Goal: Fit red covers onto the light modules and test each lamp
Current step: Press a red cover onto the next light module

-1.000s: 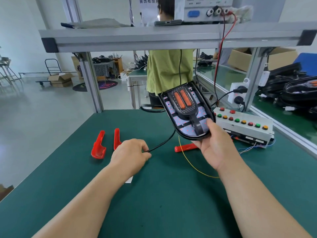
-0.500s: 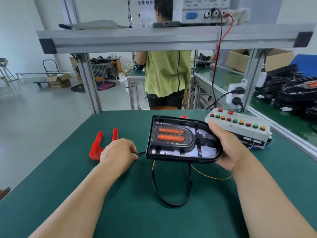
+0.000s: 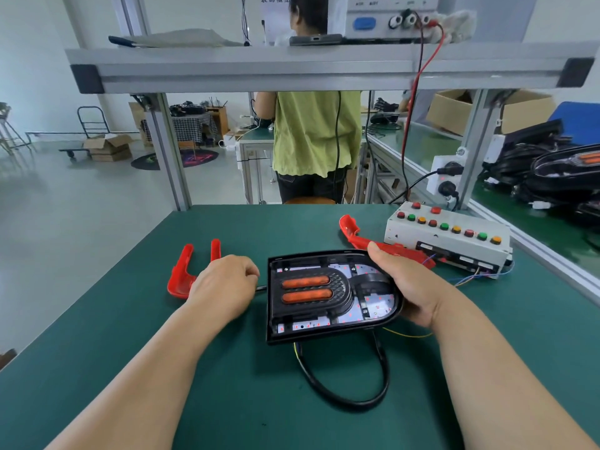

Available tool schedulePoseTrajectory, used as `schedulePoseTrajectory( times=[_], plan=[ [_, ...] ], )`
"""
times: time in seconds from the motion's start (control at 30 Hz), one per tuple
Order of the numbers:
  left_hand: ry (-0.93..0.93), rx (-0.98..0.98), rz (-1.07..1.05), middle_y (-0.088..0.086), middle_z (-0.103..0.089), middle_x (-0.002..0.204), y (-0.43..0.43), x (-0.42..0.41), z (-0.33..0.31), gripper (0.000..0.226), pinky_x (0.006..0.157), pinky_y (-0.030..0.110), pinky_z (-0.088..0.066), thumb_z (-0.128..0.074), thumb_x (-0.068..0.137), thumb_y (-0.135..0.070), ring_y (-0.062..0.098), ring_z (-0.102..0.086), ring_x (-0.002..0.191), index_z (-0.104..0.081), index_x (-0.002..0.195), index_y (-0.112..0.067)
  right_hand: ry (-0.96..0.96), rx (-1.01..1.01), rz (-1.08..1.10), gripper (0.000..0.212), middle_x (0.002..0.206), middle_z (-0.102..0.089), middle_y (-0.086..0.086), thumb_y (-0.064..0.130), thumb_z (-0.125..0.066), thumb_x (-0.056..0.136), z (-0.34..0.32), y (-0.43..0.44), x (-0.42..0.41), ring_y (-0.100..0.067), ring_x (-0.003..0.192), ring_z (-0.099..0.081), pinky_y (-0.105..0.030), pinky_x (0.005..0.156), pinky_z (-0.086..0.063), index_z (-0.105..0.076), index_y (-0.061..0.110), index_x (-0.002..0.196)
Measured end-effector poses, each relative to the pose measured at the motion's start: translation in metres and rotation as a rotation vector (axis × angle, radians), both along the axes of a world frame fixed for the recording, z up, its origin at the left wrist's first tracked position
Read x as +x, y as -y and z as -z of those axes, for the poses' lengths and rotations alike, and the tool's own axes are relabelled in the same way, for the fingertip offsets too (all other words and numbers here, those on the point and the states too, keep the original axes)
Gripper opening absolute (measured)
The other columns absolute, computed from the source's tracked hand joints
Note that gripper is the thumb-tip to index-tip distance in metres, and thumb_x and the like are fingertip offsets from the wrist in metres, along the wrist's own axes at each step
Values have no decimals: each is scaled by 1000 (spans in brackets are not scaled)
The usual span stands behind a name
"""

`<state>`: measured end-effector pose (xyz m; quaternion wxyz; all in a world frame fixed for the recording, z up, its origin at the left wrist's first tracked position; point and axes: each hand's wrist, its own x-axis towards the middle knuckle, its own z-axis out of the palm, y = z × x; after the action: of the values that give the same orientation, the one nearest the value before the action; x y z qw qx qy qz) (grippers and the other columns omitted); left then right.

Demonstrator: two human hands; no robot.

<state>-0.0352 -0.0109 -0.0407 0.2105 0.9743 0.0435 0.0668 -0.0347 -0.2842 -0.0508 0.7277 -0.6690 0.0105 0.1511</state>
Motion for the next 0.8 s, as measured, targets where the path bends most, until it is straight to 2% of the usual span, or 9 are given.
schedulePoseTrajectory(
  times=[0.1,0.17,0.23,0.3,0.4,0.53,0.63,0.73,0.8],
  plan=[
    [53,-46,-26,-8,-67,85,1,2,1,27,78,30,-42,-44,96,-21,18,-61,89,-70,92,-29,3,-66,-24,50,112,-74,-15,52,-47,100,1,0,2,-32,104,-71,-49,102,-50,-79,13,102],
    [105,-59,-66,-8,-65,73,-1,3,0,26,69,26,-35,-44,95,-26,12,-58,79,-66,81,-28,10,-102,-12,49,109,-75,-14,52,-49,99,2,-1,3,-31,101,-73,-48,101,-51,-77,12,104],
    [149,-136,-92,-9,-62,67,-6,4,-2,24,63,28,-42,-49,93,-32,13,-57,72,-64,74,-29,17,-123,2,48,106,-76,-13,51,-50,99,4,-1,5,-30,98,-73,-48,101,-51,-76,11,107],
    [196,-217,-131,-12,-65,72,-17,6,-6,22,67,30,-47,-52,92,-35,13,-59,77,-66,74,-31,22,-138,10,47,104,-76,-13,50,-52,99,5,0,5,-29,96,-74,-48,101,-51,-76,11,106],
    [185,-166,-204,-12,-67,85,-35,10,-12,20,64,29,-42,-52,90,-26,17,-59,82,-67,78,-30,15,-154,20,46,103,-77,-13,49,-53,99,6,1,6,-29,96,-74,-48,102,-51,-76,10,105],
    [-26,-132,-94,-6,-61,117,-48,12,-9,41,82,31,-47,-48,88,-7,21,-58,105,-68,112,-33,7,-157,10,47,106,-76,-12,50,-53,98,10,2,8,-30,101,-73,-49,105,-48,-76,11,109],
    [-112,-28,30,-4,-57,122,-45,13,-6,51,101,39,-45,-47,85,-2,26,-51,119,-63,121,-34,0,-152,8,47,107,-76,-13,51,-53,98,11,2,10,-31,102,-72,-49,106,-47,-75,11,110],
    [-136,128,31,-7,-56,105,-41,13,-3,46,99,44,-46,-51,81,1,32,-46,126,-67,105,-35,1,-151,-3,48,108,-76,-12,52,-52,98,11,3,10,-30,102,-72,-49,107,-47,-75,12,111],
    [-123,92,8,-7,-62,113,-40,13,0,42,103,42,-42,-50,84,3,33,-30,144,-65,86,-36,1,-144,-4,48,108,-76,-13,51,-52,98,11,3,10,-31,102,-72,-49,107,-47,-75,11,111]
  ],
)
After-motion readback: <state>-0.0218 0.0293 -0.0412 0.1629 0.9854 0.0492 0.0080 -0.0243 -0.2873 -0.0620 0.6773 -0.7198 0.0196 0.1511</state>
